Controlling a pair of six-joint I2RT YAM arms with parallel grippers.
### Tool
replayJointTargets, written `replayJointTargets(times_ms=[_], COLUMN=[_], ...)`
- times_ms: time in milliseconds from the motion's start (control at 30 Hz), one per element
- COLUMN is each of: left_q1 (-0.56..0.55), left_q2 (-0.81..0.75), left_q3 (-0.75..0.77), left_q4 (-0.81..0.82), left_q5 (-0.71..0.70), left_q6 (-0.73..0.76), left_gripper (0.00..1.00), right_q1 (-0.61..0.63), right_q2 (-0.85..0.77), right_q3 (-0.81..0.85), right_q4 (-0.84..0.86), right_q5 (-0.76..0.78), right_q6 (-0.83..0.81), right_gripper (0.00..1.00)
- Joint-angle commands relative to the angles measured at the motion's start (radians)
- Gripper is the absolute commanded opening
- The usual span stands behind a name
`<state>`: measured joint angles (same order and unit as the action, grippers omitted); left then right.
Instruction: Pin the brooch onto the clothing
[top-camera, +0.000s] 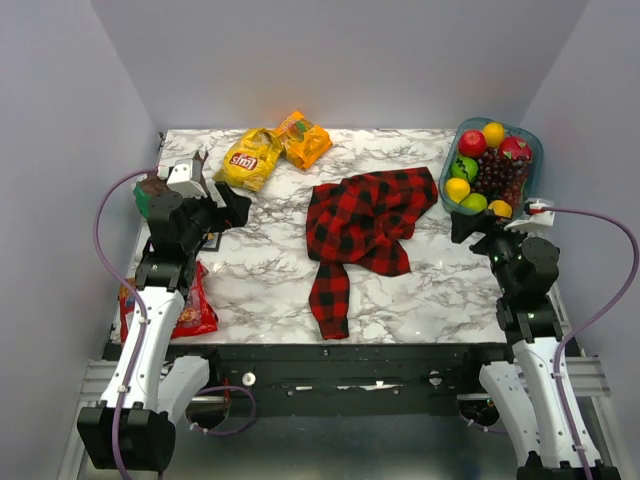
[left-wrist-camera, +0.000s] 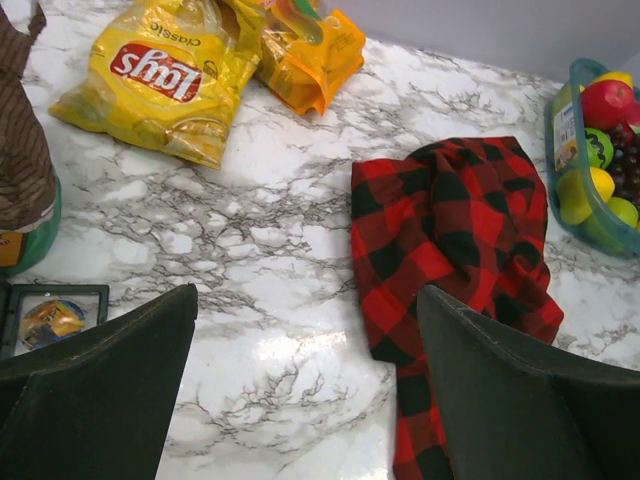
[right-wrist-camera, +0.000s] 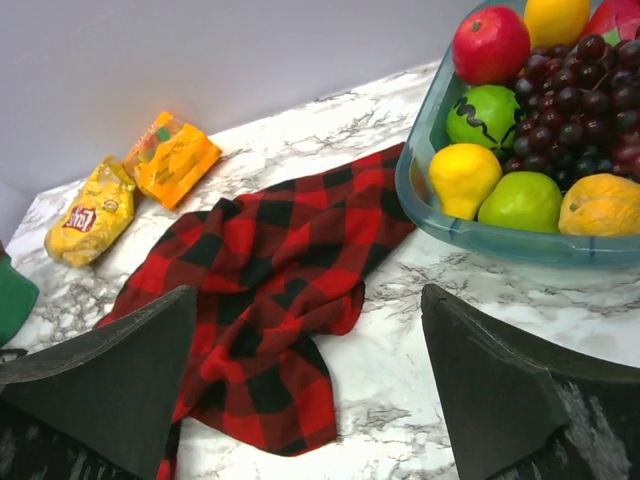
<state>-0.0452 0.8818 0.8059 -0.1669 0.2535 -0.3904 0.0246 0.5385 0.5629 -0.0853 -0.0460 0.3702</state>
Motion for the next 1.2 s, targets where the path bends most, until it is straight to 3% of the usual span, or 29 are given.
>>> replayJointTargets(times_ms=[0,100,200,367,533,733,933,1167], left_q1=[0.005,0.005,0.005,0.016,0.016,0.016,0.013,0.013], left_q2=[-0.026,-0.017,0.006,0.063,0.062,0.029,0.054,0.037], left_q3=[0.027,0.045,0.055,0.038,0.027,-0.022,-0.010,-0.017], left_q4=[-0.003,-0.010,-0.003,-0.051,-0.075,-0.034,-0.040,-0.046], left_q5=[-0.086,-0.064,-0.048,-0.158,-0.148,-0.094,-0.042,-0.057], left_q6=[0.025,0.068,0.099,0.107,0.136,0.127,0.133,0.143], left_gripper=[0.99,0.99,0.99,0.99,0.99,0.99,0.99,0.99], right_q1=[-0.002,-0.002,0.000,0.063,0.407,0.777,0.958,1.094], right_q2=[-0.018,0.011,0.050,0.153,0.293,0.581,0.888,1.018], right_q3=[0.049,0.072,0.092,0.100,0.103,0.149,0.317,0.429], right_q4=[-0.064,-0.077,-0.090,-0.057,-0.034,0.010,-0.065,-0.119], right_q5=[0.023,-0.006,-0.044,-0.094,0.176,0.372,0.379,0.443], right_q6=[-0.094,-0.137,-0.145,-0.132,-0.128,-0.042,0.047,0.026], right_gripper=[1.00,0.98,0.91,0.85,0.84,0.84,0.85,0.86])
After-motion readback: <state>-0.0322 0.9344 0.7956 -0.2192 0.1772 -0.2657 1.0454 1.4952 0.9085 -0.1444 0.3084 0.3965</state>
